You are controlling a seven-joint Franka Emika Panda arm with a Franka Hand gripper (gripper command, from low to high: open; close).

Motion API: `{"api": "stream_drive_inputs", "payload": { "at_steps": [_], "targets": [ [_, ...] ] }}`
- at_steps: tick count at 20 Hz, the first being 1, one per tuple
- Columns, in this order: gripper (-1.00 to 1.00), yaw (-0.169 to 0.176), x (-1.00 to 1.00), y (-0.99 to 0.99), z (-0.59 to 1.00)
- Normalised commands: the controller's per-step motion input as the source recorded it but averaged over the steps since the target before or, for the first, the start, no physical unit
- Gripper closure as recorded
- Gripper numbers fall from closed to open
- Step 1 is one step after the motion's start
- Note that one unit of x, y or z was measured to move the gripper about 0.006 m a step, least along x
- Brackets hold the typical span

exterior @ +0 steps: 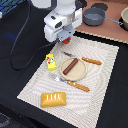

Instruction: Interact with the objects in diverse but meaningful ways.

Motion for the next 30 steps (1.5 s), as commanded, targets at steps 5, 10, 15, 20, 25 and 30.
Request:
{"api": "stream_drive_inputs", "payload": {
  "at_steps": [5, 10, 15, 20, 25, 30],
  "targets": [
    [-1.0, -0.002, 0.05, 0.0, 0.09],
    [-1.0, 0.0, -0.33, -0.11, 0.59],
    [-1.0, -0.002, -0.44, -0.44, 0.7],
    [-1.0, -0.03, -0.17, -0.71, 0.46],
    [-1.0, -0.07, -0.01, -0.81, 0.06],
    [-1.0, -0.058, 0.23, -0.8, 0.0]
  ]
}}
